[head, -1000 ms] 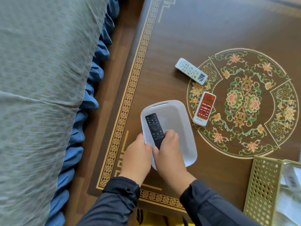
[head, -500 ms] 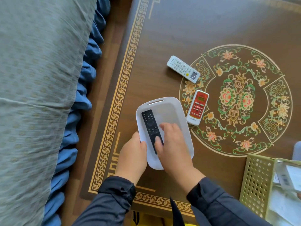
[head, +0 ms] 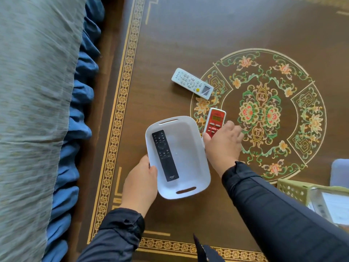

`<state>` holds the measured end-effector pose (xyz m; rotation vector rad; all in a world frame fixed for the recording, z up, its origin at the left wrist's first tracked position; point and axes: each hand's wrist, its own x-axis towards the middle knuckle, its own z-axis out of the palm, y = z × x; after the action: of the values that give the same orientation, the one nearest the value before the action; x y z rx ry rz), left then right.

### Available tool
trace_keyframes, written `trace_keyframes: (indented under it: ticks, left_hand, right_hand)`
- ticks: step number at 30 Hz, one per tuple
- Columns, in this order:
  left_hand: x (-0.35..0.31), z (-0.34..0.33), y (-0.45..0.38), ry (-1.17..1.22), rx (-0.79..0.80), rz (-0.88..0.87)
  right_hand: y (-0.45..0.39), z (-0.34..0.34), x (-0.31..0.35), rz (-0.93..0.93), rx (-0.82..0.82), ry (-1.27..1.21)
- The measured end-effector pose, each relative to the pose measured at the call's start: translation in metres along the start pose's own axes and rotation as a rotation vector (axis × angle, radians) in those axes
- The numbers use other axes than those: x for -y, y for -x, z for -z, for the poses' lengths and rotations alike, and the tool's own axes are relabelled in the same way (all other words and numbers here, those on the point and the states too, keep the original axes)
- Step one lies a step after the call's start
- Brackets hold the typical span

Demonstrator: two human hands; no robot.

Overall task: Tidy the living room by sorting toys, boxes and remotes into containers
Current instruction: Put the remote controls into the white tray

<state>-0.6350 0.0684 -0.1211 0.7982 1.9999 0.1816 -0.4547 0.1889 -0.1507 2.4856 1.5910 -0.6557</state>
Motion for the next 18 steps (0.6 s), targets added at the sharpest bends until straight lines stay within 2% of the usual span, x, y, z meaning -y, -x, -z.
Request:
trace_keyframes:
  ticks: [12, 15, 18]
  left_hand:
    - [-0.019, -0.011, -0.013, -0.070, -0.017, 0.023]
    - [-0.028, -0.013, -0.015, -0.088, -0.011, 0.008]
    - [-0.038, -0.017, -0.016, -0.088, 0.001, -0.003]
  right_hand:
    - [-0.021, -0.004, -0.009, -0.037, 0.125, -0.163]
    - [-0.021, 0.007, -0.018, -0.057, 0.091, -0.208]
    - [-0.012, 0.030, -0.024, 0.019, -0.032, -0.261]
